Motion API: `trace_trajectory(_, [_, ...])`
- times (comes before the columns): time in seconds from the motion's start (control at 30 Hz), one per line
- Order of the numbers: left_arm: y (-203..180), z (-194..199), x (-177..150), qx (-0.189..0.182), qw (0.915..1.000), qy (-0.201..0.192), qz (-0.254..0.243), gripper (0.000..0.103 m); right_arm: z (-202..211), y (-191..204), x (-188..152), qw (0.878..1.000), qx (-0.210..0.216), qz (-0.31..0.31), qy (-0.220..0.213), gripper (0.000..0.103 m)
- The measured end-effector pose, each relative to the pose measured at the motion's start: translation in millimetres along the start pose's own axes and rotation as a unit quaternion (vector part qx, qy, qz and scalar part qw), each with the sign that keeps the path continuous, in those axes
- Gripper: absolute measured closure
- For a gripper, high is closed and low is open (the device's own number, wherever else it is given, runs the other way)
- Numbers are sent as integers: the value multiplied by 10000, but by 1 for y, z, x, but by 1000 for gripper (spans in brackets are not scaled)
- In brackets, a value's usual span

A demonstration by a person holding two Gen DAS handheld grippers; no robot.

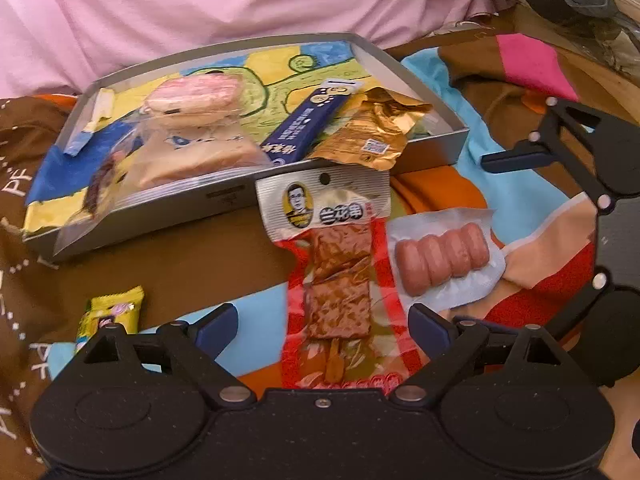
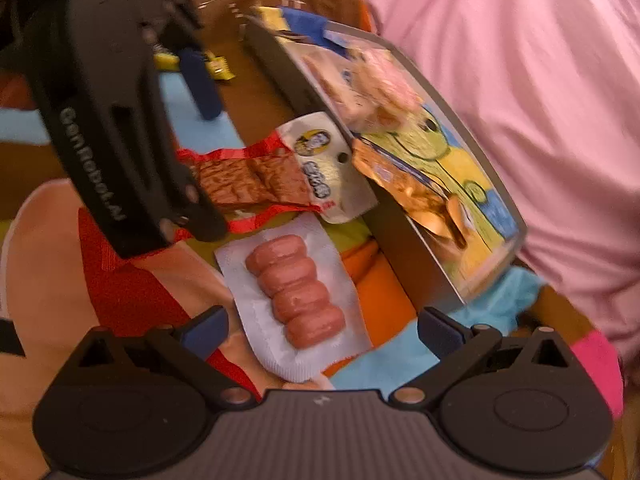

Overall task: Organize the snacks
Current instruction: 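Lower the left gripper onto the red skewer snack pack while the right approaches the sausage pack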

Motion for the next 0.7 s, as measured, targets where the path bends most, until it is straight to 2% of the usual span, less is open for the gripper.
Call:
trace_trajectory(0.33, [-8, -18, 9, 11, 9996, 84, -253, 11, -14, 5, 9, 9991, 207, 321, -188, 3])
trace_trajectory(0.53, [-4, -17, 7, 62, 9992, 155, -358, 20, -13, 6, 9, 9983, 525, 179, -152, 19])
trace_trajectory(0.6, [-2, -16, 7, 75, 9992, 157, -354, 29, -10, 9, 9, 9980, 597, 173, -128, 28])
trace_trajectory(0.7, [2, -12, 7, 54, 9994, 183, -297, 37, -6, 13, 9, 9977, 652, 152, -70, 34])
Point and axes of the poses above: each gripper's, at about its wrist camera, not at the fingertips, and z roughly against the way its jaws point, y to its left, x to its top, the point moved 10 cm from there along -z, roughly the way its jaws point, and after that the axes turned 5 degrees about -y, right-handed, at the moved point
